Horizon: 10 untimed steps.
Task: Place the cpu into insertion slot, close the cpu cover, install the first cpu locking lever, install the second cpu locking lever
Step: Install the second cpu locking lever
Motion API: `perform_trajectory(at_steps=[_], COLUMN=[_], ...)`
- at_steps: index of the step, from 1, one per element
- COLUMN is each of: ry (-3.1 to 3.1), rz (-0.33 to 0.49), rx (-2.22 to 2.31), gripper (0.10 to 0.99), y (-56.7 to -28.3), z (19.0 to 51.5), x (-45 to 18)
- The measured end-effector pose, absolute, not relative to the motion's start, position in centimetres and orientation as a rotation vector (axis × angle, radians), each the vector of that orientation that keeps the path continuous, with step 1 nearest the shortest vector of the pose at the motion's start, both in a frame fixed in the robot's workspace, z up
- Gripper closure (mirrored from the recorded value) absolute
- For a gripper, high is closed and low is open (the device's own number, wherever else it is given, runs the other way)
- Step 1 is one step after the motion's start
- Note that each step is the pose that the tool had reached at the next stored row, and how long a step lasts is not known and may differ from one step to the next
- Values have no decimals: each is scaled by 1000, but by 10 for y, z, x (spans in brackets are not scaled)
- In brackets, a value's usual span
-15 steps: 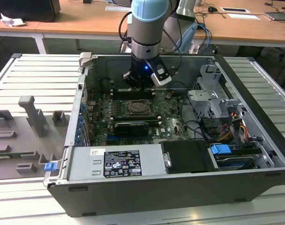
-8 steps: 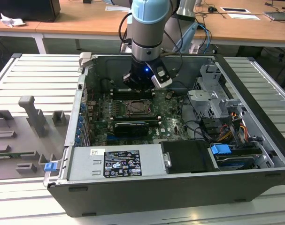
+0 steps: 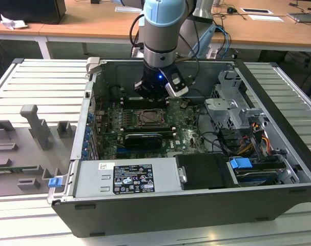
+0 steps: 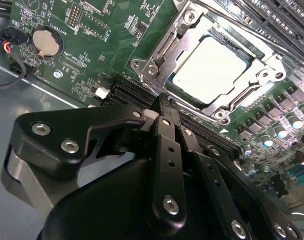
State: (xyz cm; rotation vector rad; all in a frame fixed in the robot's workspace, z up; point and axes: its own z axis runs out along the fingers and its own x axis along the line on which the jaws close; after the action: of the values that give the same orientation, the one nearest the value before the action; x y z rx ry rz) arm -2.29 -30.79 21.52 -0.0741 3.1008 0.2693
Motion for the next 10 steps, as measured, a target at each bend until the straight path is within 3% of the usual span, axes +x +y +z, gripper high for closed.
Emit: perform_trajectory(at_steps=[10], ry=[3101], rz=[269], rx=[-71], gripper=[980], y=[-308], z=[216], x=[-22])
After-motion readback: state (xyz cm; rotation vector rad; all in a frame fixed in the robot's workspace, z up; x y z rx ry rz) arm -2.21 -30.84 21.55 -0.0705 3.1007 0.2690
